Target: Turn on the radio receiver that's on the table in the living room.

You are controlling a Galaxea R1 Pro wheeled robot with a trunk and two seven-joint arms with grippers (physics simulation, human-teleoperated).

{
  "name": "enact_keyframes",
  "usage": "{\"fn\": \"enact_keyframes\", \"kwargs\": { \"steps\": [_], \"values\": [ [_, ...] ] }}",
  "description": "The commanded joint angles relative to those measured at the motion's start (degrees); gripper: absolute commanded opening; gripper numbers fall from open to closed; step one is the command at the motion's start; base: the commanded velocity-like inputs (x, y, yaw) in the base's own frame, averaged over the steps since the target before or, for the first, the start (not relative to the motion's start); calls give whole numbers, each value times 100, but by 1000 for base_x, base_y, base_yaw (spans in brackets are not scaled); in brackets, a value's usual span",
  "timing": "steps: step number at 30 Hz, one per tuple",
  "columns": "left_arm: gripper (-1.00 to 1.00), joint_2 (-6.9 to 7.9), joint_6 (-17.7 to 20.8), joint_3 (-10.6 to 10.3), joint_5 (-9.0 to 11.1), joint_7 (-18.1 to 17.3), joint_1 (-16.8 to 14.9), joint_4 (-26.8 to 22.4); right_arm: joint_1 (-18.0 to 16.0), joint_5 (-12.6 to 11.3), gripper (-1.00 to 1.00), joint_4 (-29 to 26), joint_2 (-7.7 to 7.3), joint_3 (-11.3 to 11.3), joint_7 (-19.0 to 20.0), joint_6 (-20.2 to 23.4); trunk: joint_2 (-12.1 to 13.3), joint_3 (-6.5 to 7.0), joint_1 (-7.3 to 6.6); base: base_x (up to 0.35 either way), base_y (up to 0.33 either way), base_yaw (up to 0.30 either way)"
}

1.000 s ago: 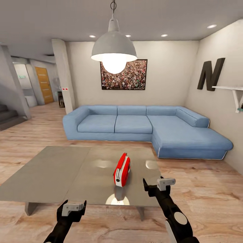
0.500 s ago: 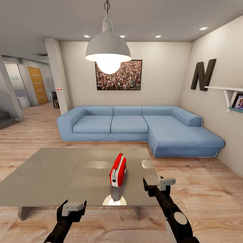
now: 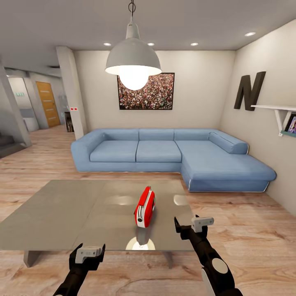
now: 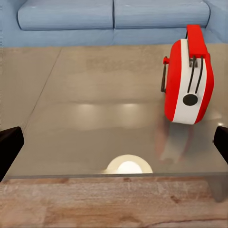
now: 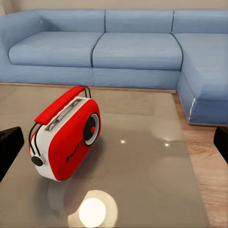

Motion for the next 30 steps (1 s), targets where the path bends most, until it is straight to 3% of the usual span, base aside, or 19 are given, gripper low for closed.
{"fn": "enact_keyframes", "kwargs": {
  "steps": [1, 22, 30],
  "values": [
    [100, 0, 0, 1, 0, 0, 0, 0, 0, 0, 100, 0, 0, 0, 0, 0, 0, -2, 0, 0, 0, 114],
    [100, 0, 0, 2, 0, 0, 0, 0, 0, 0, 100, 0, 0, 0, 0, 0, 0, -16, 0, 3, 0, 48],
    [100, 0, 0, 3, 15, 0, 0, 6, 0, 0, 100, 0, 0, 0, 0, -1, 0, -16, 0, 145, -67, 1]
  ]
}}
